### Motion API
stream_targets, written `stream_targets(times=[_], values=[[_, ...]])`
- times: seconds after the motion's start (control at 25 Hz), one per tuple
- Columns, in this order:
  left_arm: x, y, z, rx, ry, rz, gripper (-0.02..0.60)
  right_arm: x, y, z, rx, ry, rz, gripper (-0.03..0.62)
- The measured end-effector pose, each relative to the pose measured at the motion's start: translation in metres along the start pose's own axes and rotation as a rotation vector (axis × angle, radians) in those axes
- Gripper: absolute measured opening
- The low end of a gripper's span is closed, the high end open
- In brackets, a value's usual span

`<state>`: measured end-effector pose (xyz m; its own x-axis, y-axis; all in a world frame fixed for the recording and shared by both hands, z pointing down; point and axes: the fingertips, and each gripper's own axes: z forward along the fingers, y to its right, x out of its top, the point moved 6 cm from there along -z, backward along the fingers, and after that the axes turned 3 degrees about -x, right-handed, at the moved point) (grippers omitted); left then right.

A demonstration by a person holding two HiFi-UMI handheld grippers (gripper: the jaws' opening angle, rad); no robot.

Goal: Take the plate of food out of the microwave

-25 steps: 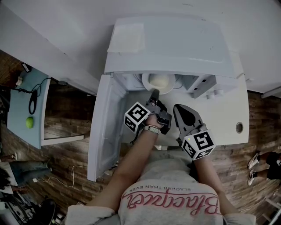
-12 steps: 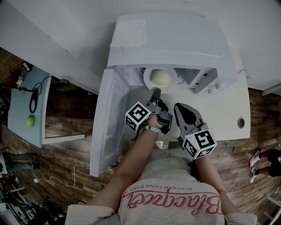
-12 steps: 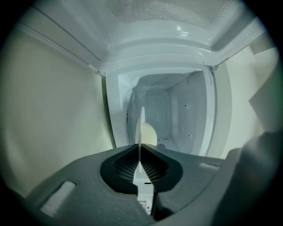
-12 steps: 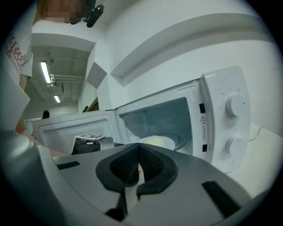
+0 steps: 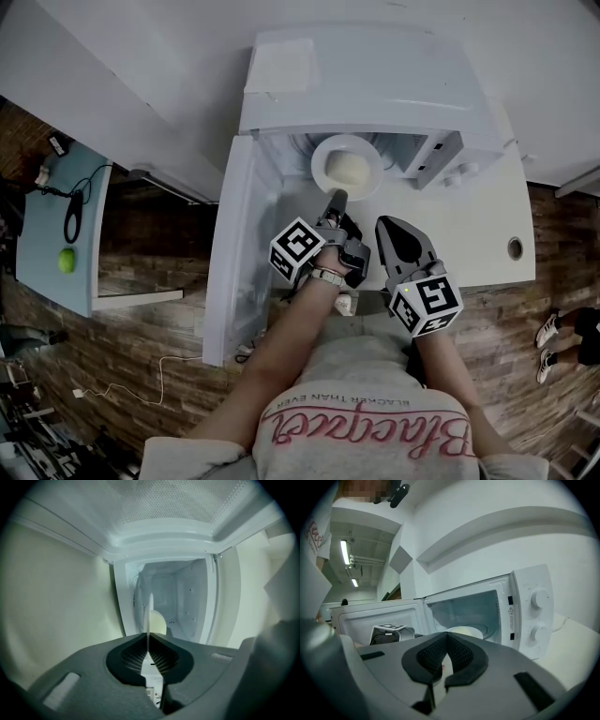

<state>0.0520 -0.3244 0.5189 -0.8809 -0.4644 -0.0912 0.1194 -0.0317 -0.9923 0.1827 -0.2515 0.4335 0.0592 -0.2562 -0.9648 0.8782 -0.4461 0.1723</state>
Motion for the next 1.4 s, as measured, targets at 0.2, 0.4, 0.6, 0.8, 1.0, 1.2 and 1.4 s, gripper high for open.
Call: stream_targets(times=[0.2, 0.4, 0.6, 0.8, 1.0, 1.2, 1.4], values=[[-0.003, 0.002, -0.013, -0.012, -0.017, 0.001, 0.018, 0.0, -0.01, -0.008, -0.018, 0.009, -0.007, 0.008], [-0.008, 0.003, -0.021, -0.022, -0.025, 0.002, 0.018, -0.003, -0.016, -0.016, -0.024, 0.01, -0.02, 0.008], [-0.012, 0.004, -0.028, -0.029, -0.028, 0.005, 0.018, -0.005, -0.018, -0.025, -0.031, 0.016, -0.012, 0.008], [-0.013, 0.006, -0.031, -0.034, -0.029, 0.01, 0.019, -0.003, -0.019, -0.028, -0.024, 0.026, -0.016, 0.008], [-0.013, 0.011, -0.032, -0.044, -0.025, 0.017, 0.019, 0.0, -0.019, -0.028, -0.016, 0.035, -0.017, 0.008], [-0.015, 0.014, -0.035, -0.044, -0.02, 0.015, 0.018, 0.002, -0.017, -0.032, -0.015, 0.042, -0.012, 0.008], [-0.017, 0.02, -0.039, -0.047, -0.004, 0.021, 0.019, 0.006, -0.017, -0.039, -0.007, 0.046, -0.016, 0.008]])
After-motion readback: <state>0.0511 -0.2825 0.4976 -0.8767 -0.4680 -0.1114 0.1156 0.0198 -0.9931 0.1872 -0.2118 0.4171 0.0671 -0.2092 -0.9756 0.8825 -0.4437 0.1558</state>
